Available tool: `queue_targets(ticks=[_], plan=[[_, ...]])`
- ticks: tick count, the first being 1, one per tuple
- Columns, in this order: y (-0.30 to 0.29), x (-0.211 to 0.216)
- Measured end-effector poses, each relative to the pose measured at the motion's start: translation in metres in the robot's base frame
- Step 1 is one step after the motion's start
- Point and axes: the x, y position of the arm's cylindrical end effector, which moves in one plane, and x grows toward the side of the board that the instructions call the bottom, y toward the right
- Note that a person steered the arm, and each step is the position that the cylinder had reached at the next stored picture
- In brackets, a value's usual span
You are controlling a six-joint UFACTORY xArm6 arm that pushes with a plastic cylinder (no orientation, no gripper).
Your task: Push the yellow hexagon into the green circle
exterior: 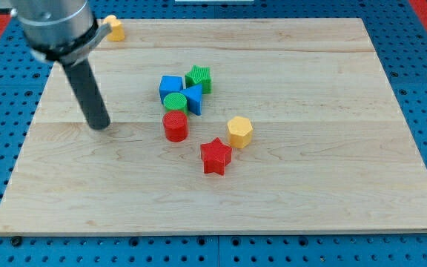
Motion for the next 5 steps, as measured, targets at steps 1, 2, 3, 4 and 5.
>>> queue_targets(ticks=[1, 2, 3, 4, 5], plan=[[0.041, 0.047], [0.041, 0.06], [0.041, 0.098], [0.088, 0.112], [0.116, 0.105]])
